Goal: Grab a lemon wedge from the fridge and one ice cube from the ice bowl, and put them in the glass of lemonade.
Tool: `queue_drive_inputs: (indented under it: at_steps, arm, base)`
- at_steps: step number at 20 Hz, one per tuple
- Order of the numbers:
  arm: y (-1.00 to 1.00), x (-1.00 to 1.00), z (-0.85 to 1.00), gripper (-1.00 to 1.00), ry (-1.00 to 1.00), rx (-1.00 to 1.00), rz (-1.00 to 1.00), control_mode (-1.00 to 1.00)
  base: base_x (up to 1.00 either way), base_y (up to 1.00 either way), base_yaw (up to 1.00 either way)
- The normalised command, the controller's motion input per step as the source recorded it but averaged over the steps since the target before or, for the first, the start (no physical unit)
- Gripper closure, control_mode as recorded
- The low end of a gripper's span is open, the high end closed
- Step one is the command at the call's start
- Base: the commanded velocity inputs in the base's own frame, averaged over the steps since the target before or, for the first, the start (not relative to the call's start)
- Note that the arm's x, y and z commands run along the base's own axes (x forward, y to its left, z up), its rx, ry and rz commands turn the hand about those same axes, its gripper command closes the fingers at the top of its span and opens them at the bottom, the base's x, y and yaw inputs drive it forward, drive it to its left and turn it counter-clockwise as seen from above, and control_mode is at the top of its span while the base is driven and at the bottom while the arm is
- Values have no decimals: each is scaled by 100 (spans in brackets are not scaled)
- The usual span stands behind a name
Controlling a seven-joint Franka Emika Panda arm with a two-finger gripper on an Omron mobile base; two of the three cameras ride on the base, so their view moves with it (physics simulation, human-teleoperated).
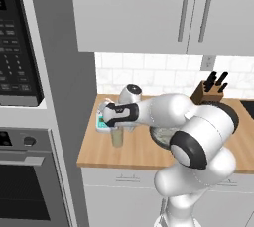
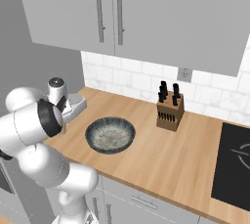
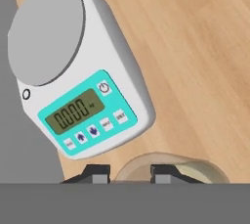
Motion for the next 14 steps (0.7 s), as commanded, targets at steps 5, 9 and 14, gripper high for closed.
queue_drive_inputs:
  at_steps: [5, 9, 14]
  arm:
    - [0, -23, 0, -100, -12, 0, 0, -100]
    - [0, -14, 0, -100, -11, 0, -1, -100]
    - [0, -9, 4, -100, -7, 0, -2, -100]
  base:
    - [0, 0, 0]
    - [0, 0, 0]
    - [0, 0, 0]
